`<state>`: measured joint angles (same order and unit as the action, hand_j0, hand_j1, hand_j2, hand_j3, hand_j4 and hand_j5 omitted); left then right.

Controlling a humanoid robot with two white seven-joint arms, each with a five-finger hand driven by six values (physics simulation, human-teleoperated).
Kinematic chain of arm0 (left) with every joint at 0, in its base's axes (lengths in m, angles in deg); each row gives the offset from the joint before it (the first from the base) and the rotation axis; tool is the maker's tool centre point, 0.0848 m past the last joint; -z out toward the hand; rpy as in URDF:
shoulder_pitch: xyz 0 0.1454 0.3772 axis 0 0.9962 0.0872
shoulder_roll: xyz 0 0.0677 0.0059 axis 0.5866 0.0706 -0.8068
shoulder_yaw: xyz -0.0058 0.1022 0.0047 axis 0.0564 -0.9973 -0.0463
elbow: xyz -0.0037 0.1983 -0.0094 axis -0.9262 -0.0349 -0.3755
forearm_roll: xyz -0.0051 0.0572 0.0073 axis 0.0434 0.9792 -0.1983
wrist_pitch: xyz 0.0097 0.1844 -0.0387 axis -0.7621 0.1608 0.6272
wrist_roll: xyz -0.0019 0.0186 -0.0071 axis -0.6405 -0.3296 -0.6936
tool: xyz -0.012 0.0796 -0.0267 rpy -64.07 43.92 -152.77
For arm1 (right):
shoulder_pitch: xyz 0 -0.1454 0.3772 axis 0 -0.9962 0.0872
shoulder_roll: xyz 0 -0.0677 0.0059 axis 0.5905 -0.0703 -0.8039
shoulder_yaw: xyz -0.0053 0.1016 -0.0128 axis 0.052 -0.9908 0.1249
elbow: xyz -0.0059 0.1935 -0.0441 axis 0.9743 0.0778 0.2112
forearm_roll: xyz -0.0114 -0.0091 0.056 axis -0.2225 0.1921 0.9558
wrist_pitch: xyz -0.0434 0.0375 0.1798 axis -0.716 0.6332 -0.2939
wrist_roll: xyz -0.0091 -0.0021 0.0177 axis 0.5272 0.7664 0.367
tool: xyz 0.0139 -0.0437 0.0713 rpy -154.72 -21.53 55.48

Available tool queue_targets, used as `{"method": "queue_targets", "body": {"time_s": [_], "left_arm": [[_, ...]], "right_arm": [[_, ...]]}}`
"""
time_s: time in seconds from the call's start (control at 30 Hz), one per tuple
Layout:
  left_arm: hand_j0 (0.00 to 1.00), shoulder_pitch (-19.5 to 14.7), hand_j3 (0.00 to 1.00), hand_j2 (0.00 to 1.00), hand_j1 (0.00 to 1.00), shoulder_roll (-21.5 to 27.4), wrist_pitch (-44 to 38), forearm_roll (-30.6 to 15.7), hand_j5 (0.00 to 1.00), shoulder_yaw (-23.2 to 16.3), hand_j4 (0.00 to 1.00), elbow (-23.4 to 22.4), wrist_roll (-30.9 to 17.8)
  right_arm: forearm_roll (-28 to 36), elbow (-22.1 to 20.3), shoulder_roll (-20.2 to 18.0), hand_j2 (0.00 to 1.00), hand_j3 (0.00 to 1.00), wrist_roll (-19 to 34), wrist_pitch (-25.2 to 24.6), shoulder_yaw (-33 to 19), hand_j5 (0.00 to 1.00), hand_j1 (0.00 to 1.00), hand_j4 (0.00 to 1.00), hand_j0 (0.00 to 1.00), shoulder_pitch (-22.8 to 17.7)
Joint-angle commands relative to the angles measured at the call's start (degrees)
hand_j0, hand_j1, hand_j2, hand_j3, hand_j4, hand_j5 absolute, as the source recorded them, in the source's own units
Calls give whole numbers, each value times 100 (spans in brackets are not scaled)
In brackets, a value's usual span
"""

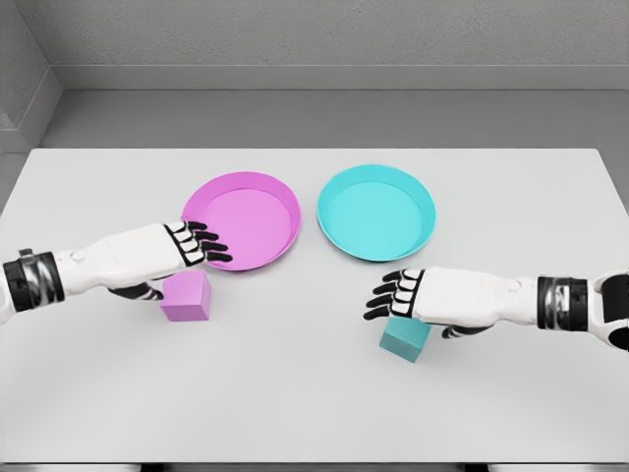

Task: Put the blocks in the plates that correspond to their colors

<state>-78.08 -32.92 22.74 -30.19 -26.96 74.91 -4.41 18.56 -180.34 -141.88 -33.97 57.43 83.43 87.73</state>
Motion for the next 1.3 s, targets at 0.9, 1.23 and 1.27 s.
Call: {"method": "queue_targets", "body": {"time_s": [0.9, 1.23, 1.27], "left_arm": [[100, -386, 100, 100, 100, 97, -4, -13, 100, -627, 100, -487, 3], [100, -527, 100, 100, 100, -27, -4, -21, 100, -830, 100, -610, 3], [100, -527, 100, 100, 100, -27, -4, -13, 100, -830, 100, -619, 3]], "right_arm": [[-283, 842, 697, 100, 100, 11, -5, 18, 100, 100, 100, 100, -237], [-345, 956, 741, 100, 100, 11, -5, 18, 100, 100, 100, 100, -281], [-345, 956, 741, 100, 100, 11, -5, 18, 100, 100, 100, 100, -281]]}}
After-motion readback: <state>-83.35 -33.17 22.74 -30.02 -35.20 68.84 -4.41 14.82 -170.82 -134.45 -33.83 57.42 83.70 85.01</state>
